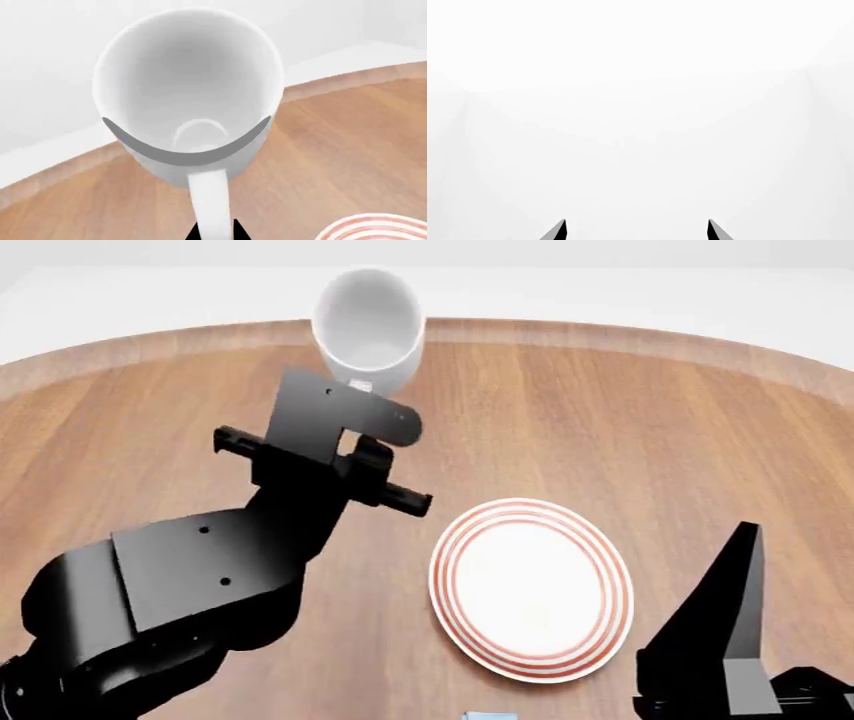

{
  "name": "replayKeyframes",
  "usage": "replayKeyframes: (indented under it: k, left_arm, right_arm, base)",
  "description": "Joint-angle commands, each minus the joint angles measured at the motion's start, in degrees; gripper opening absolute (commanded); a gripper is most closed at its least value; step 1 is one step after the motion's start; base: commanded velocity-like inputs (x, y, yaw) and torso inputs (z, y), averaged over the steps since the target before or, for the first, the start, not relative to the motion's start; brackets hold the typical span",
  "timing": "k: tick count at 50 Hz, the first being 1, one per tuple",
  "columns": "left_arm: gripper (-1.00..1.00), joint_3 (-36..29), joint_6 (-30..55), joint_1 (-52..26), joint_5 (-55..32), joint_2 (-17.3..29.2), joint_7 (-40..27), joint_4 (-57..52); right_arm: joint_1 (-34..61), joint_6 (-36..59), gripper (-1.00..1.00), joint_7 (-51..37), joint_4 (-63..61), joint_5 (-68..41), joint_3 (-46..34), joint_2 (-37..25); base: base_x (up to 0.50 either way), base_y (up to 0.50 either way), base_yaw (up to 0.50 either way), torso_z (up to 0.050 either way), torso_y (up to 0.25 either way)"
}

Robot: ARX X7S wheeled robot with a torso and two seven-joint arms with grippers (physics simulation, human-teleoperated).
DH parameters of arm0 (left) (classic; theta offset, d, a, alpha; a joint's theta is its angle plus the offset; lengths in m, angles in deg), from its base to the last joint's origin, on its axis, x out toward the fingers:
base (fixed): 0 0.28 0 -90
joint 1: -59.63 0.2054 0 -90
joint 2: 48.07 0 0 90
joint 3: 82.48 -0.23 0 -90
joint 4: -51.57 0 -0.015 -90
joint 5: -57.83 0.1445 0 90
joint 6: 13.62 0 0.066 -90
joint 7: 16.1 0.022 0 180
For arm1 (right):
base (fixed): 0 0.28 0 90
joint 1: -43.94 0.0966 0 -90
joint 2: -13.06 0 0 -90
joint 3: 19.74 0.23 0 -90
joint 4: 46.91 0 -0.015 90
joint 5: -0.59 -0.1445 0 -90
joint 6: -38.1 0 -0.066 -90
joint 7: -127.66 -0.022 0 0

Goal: Pick up the white mug and put it on the plate, and put the chocolate pudding to the right of the plate.

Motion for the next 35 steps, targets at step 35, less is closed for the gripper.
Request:
replayKeyframes:
  k: [35]
  left_arm:
    - [-1.00,-8.9,2.8,-9.1,-9.6,-8.7,33.9,22.4]
  right_arm:
    - [0.0,-0.3,1.00,0.5,0.2,0.8,0.6,0.3]
  base:
    - [0.00,0.00,0.00,0.000,0.000]
